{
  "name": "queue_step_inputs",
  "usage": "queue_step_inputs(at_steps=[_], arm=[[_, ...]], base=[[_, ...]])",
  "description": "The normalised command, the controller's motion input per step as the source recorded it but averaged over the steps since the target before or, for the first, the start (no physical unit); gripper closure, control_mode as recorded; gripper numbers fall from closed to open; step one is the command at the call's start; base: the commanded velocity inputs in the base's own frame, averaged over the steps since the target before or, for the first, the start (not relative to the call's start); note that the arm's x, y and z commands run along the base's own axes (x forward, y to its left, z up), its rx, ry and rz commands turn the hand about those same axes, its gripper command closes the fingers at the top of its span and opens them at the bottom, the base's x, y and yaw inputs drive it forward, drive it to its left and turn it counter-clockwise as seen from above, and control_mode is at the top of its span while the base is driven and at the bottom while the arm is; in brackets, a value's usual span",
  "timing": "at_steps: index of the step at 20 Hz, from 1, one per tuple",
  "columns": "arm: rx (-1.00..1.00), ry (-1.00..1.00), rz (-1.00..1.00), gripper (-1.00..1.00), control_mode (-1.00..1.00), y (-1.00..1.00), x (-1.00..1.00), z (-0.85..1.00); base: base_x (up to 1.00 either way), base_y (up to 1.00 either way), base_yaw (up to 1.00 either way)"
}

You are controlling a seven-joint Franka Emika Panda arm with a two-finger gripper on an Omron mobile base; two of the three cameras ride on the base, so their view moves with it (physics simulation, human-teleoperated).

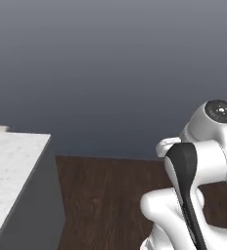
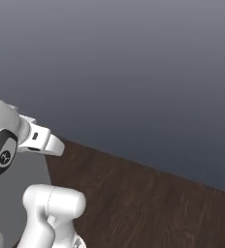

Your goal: Take the strawberry from the fridge and place it on top of the pancake, located on the dining counter.

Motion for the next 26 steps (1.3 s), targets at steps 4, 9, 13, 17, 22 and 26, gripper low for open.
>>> queue_step_inputs(at_steps=[4,9,13,17,22,26], arm=[[0.00,0.00,0.00,1.00,1.00,0.00,0.00,0.00],[0.00,0.00,0.00,1.00,1.00,0.00,0.00,0.00],[0.00,0.00,0.00,1.00,1.00,0.00,0.00,0.00],[0.00,0.00,0.00,1.00,1.00,0.00,0.00,0.00],[0.00,0.00,0.00,1.00,1.00,0.00,0.00,0.00],[0.00,0.00,0.00,1.00,1.00,0.00,0.00,0.00]], base=[[1.00,0.31,0.11],[1.00,0.17,0.13],[1.00,-0.05,0.18],[1.00,-0.06,0.44],[1.00,-0.21,0.60],[1.00,-0.20,0.60]])
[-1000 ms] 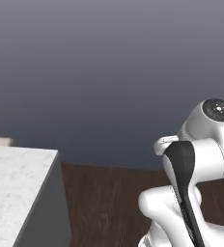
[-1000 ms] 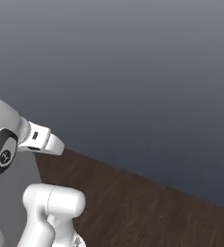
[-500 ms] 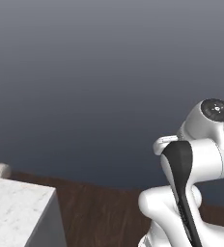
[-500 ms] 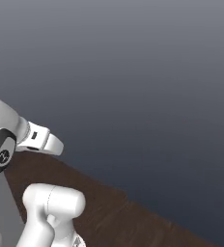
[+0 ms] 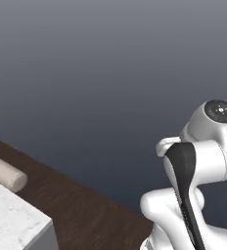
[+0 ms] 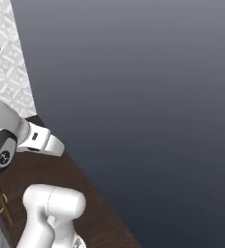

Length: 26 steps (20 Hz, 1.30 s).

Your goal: Take the strawberry from the fridge and place it on top of the pancake, located on the dining counter.

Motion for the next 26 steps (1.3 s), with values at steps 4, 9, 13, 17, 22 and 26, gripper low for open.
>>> queue_step_inputs(at_steps=[4,9,13,17,22,26], arm=[[0.00,0.00,0.00,1.00,1.00,0.00,0.00,0.00],[0.00,0.00,0.00,1.00,1.00,0.00,0.00,0.00],[0.00,0.00,0.00,1.00,1.00,0.00,0.00,0.00],[0.00,0.00,0.00,1.00,1.00,0.00,0.00,0.00],[0.00,0.00,0.00,1.00,1.00,0.00,0.00,0.00],[0.00,0.00,0.00,1.00,1.00,0.00,0.00,0.00]], base=[[1.00,-0.10,0.61],[1.00,-0.21,0.59],[1.00,-0.39,0.60],[1.00,-0.40,0.60],[1.00,-0.38,0.59],[1.00,-0.35,0.57]])
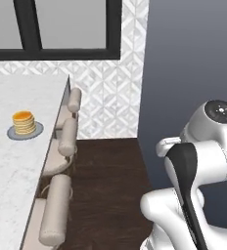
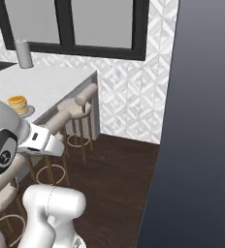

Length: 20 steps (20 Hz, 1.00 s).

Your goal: Take the strawberry from the fridge and place it on top of the pancake, located on the dining counter.

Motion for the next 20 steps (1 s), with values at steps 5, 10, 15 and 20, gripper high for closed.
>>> queue_step_inputs(at_steps=[5,10,15,20], arm=[[0.00,0.00,0.00,1.00,1.00,0.00,0.00,0.00],[0.00,0.00,0.00,1.00,1.00,0.00,0.00,0.00],[0.00,0.00,0.00,1.00,1.00,0.00,0.00,0.00],[0.00,0.00,0.00,1.00,1.00,0.00,0.00,0.00]], base=[[1.00,-0.45,0.55],[1.00,-0.69,0.57],[0.83,-0.72,0.71],[0.71,-0.66,0.78]])
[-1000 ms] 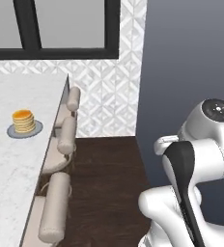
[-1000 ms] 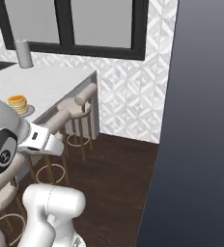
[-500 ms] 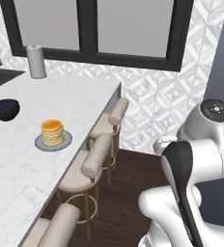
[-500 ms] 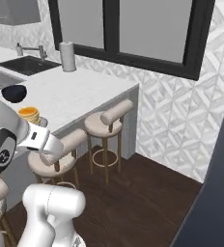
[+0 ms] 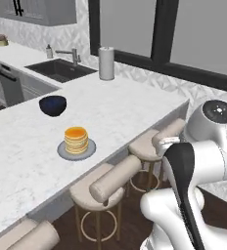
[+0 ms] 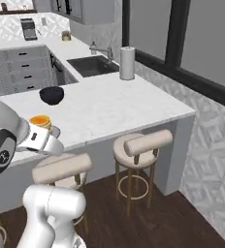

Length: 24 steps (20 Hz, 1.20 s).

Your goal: Take the strawberry from the fridge and place it on top of the pancake, located on the dining counter.

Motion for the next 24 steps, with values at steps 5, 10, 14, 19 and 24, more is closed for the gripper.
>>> queue_step_inputs(at_steps=[5,10,14,19,24], arm=[[0.00,0.00,0.00,1.00,1.00,0.00,0.00,0.00],[0.00,0.00,0.00,1.00,1.00,0.00,0.00,0.00],[0.00,0.00,0.00,1.00,1.00,0.00,0.00,0.00],[0.00,0.00,0.00,1.00,1.00,0.00,0.00,0.00],[0.00,0.00,0.00,1.00,1.00,0.00,0.00,0.00]], base=[[0.46,-0.52,0.83],[0.33,-0.19,0.80],[0.60,-0.34,0.67],[0.13,-0.41,0.13],[0.13,-0.10,0.00]])
